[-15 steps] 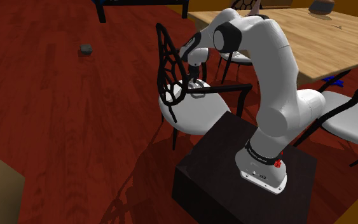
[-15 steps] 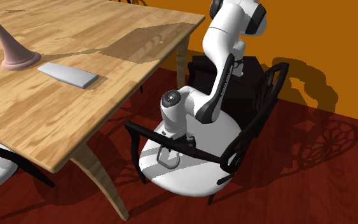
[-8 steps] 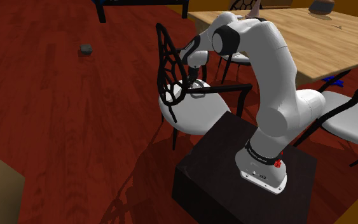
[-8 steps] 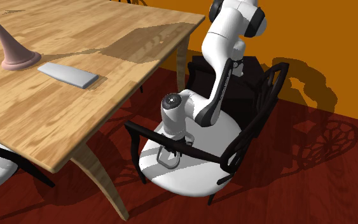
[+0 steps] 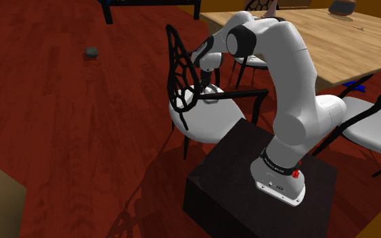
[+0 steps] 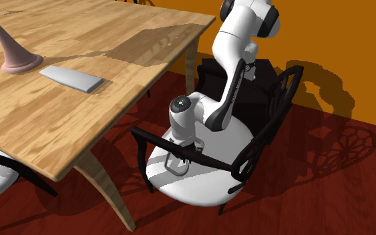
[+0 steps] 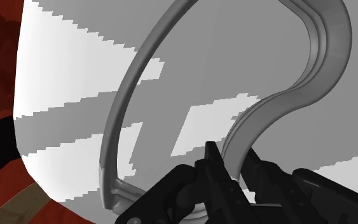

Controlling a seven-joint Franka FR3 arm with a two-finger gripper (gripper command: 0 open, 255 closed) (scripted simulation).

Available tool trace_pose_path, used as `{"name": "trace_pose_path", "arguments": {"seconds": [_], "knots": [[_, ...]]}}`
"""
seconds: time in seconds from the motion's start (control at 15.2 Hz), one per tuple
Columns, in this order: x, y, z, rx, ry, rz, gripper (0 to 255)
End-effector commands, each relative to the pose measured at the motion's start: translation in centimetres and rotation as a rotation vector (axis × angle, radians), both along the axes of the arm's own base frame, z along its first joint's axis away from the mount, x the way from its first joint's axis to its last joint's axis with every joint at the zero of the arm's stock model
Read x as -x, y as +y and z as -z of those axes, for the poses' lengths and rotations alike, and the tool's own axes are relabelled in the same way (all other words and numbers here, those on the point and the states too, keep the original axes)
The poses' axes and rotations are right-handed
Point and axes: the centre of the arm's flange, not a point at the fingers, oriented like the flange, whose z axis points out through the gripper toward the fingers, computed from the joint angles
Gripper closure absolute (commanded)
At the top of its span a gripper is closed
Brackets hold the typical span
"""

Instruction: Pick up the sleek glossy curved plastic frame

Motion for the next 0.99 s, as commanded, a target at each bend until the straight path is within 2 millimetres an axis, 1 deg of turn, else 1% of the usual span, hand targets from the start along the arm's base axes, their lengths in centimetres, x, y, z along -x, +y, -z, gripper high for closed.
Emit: {"name": "trace_pose_path", "arguments": {"seconds": [0.0,0.79,0.92], "knots": [[0.0,-0.1,-0.9,0.000,0.000,0.000,255],[0.0,-0.1,-7.2,0.000,0.000,0.000,255],[0.0,-0.1,-7.3,0.000,0.000,0.000,255]]}}
